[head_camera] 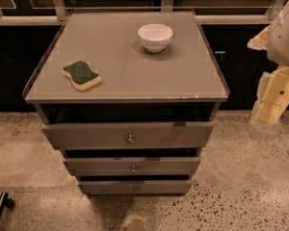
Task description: Open bottom drawer
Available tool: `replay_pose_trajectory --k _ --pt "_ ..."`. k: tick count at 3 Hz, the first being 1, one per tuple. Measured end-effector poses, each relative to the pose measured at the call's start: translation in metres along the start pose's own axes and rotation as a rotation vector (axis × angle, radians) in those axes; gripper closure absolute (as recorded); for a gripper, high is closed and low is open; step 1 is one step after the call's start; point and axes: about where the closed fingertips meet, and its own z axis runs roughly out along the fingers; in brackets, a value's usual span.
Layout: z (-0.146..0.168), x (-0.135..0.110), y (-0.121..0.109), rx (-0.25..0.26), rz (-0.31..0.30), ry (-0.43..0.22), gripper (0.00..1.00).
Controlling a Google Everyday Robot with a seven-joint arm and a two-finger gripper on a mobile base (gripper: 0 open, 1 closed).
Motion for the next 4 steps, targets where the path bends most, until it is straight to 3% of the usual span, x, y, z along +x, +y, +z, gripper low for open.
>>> replay_pose_trajectory --k 2,3,4 --pt "0.014 0.005 0.009 0.014 -0.008 -0.028 0.0" --pt "0.038 0.014 0.044 0.034 0.021 -0.106 0.0" --pt "0.092 0.027 0.084 0.005 0.132 -0.211 0.0"
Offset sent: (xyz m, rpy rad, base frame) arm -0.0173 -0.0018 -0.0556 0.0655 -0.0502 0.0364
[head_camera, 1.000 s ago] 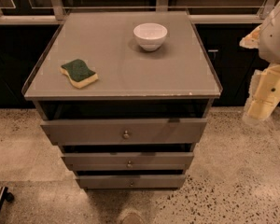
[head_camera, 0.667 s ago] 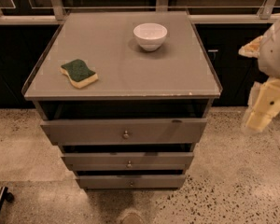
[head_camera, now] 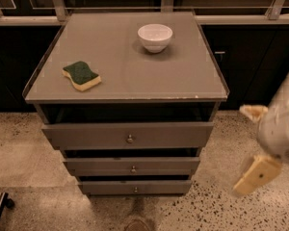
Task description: Open bottom drawer
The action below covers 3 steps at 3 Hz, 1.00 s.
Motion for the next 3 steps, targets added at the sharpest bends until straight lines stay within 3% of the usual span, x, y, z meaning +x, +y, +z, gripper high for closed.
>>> replay_pose_trajectory --k 1,2,3 --pt "0.089 0.044 0.041 -0.079 0.16 -0.054 0.0" --pt "0.127 0.066 0.06 -0.105 0.204 -0.051 0.0" --pt "0.126 0.065 0.06 -0.102 0.201 -0.05 0.0"
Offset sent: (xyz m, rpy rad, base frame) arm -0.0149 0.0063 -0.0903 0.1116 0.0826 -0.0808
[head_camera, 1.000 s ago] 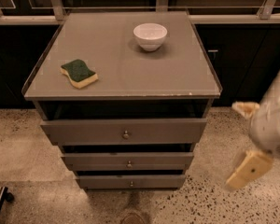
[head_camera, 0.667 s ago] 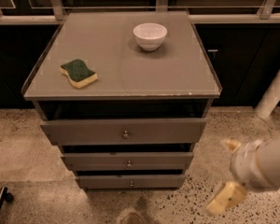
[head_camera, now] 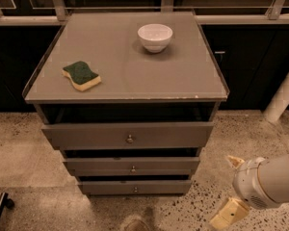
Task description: Open bottom drawer
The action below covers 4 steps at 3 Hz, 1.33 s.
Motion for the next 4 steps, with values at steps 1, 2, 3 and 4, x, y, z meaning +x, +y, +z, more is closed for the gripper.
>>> replay_pose_trajectory --k 1,2,3,4 --pt "0.025 0.013 -0.007 -0.007 0.047 -0.009 0.0" --pt "0.082 0.033 -0.027 -0.015 0.12 -0.04 0.0" --pt "0.132 0.045 -0.047 -0.005 0.185 -0.087 0.0" --pt "0.171 0.052 -0.06 0.023 0.233 -0.115 0.0"
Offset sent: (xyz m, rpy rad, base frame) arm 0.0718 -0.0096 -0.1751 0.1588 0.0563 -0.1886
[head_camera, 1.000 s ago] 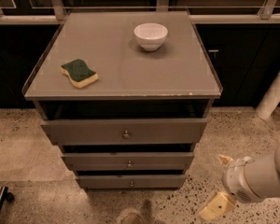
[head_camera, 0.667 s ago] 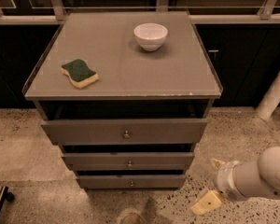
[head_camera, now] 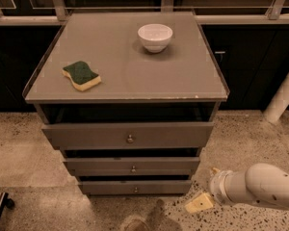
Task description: Open bottom drawer
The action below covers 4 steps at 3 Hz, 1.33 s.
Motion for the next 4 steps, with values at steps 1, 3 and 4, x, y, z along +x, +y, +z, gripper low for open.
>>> replay_pose_trajectory --k 1,3,4 --pt "0.0034 -0.0009 -0.0044 0.015 0.004 -0.011 0.18" --pt "0.0034 -0.0009 -0.0044 0.015 0.004 -0.011 0.64" --pt "0.0034 -0.0009 -0.0044 0.015 0.004 -0.011 0.88"
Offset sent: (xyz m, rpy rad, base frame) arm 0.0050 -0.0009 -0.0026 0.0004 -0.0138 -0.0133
